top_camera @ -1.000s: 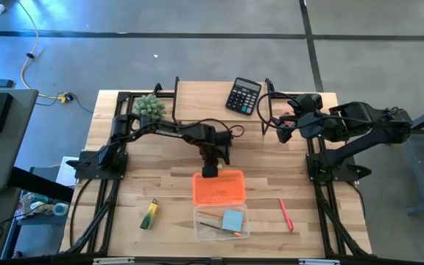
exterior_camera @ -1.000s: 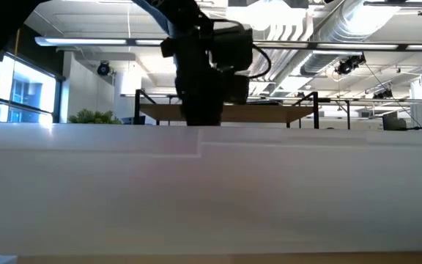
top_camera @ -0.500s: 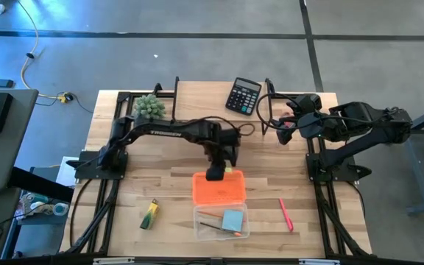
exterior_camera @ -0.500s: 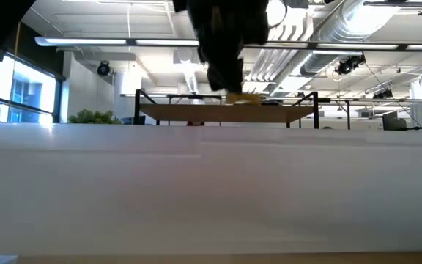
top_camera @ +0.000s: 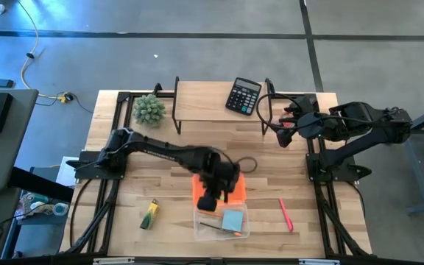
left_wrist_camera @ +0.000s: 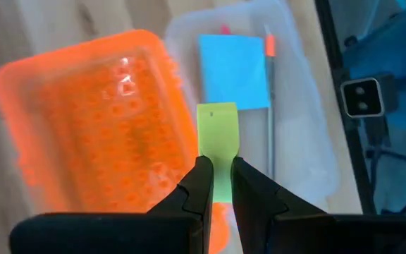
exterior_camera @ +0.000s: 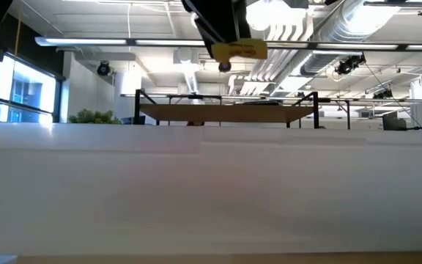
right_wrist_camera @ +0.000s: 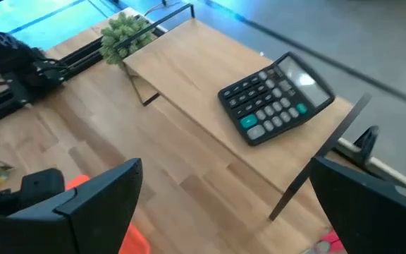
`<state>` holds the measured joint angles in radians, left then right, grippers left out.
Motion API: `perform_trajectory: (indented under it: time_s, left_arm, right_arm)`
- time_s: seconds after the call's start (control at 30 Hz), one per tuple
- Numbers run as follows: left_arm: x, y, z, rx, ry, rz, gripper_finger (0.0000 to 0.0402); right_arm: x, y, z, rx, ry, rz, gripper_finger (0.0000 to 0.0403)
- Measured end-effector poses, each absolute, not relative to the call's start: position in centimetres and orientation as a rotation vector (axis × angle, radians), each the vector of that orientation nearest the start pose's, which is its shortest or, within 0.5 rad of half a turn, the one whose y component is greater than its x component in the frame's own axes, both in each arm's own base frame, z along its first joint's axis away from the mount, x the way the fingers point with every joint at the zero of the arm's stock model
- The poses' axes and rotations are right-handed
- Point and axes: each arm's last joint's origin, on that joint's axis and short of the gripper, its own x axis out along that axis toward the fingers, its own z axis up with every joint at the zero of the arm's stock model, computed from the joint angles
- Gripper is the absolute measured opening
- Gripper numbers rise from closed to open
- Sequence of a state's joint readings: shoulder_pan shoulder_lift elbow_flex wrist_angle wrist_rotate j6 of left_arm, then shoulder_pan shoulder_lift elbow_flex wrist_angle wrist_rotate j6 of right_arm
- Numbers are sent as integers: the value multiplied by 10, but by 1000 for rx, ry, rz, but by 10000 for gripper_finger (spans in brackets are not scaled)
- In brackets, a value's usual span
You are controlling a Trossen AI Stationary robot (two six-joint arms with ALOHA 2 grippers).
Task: Pack school essentials
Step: Put the green eraser into the orange supply box, then put the pink pen into the orange supply box
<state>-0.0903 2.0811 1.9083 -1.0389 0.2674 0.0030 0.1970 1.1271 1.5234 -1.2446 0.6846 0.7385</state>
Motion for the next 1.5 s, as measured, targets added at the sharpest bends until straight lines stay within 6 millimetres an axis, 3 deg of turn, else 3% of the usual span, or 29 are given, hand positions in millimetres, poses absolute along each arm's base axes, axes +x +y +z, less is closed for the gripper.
perform_trajectory:
  time_s: [0.17, 0.3, 0.5, 0.73, 1.0, 1.2, 1.5]
  left_arm:
    - [428, -89, 262, -77, 1203, -337, 34]
    - [428, -119, 260, -47, 1153, -255, 34]
    - [428, -147, 242, -96, 1142, -130, 34]
    - [428, -155, 220, -127, 1206, -38, 34]
    - [421, -151, 241, -99, 1153, 34, 35]
    - [412, -148, 249, -75, 1162, 111, 35]
    - [406, -168, 245, -85, 1188, 51, 5]
  right_arm:
    - [172, 17, 422, 392, 575, -678, 397]
    - [179, 20, 419, 423, 614, -647, 397]
    - [188, 24, 413, 460, 695, -568, 397]
    - [193, 34, 408, 525, 752, -502, 397]
    - [181, 59, 402, 538, 817, -498, 397]
    - [176, 88, 392, 559, 880, -511, 397]
    - [180, 148, 364, 557, 977, -519, 397]
